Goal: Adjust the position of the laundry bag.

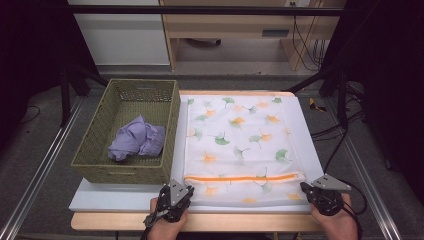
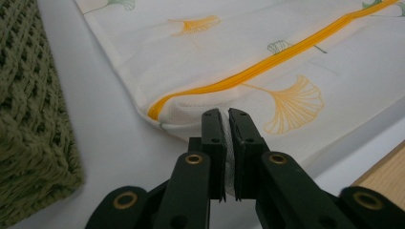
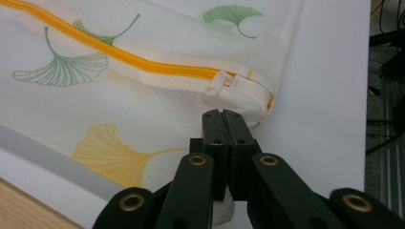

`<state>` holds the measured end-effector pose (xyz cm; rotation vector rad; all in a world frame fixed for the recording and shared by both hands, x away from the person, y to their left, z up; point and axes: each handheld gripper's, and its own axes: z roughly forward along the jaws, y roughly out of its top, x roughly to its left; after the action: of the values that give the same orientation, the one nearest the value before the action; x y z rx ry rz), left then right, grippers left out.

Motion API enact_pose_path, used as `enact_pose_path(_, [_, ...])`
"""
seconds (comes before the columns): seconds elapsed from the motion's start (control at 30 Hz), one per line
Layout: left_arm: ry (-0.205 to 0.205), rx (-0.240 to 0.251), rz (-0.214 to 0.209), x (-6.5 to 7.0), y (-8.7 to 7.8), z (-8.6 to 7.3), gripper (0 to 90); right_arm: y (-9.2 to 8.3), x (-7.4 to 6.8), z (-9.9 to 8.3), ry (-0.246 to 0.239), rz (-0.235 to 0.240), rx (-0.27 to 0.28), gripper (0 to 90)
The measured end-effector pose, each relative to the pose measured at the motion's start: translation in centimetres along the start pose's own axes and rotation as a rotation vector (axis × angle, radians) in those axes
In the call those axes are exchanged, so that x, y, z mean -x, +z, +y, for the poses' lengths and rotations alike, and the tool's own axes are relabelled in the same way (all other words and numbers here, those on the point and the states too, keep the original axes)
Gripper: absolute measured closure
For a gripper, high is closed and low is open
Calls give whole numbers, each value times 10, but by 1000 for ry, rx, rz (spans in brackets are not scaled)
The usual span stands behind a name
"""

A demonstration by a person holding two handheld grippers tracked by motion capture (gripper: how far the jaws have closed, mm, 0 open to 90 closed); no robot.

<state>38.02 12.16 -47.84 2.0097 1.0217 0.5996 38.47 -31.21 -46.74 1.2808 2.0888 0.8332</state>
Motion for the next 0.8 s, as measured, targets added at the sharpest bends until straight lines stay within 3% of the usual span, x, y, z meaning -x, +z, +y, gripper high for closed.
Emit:
enact_pose_path(0.37, [23, -2, -4, 3, 6, 1, 846, -9, 2, -6, 23, -11, -4, 892])
enact_pose_path(0.47, [9, 8, 12, 2, 2, 2, 793, -7, 1, -7, 33, 1, -13, 885])
enact_pose_path(0.53, [6, 23, 21, 1, 0, 3, 733, -8, 1, -6, 33, 21, 2, 814])
enact_pose_path(0.57, [7, 29, 20, 1, -1, 4, 690, -9, 0, -6, 32, 18, 19, 738])
enact_pose_path(0.7, [12, 78, 9, 5, -7, 12, 451, -17, 2, 1, 96, 5, 116, 495])
enact_pose_path(0.8, [24, 109, 2, 8, -11, 18, 362, -20, 4, 8, 119, -4, 143, 357])
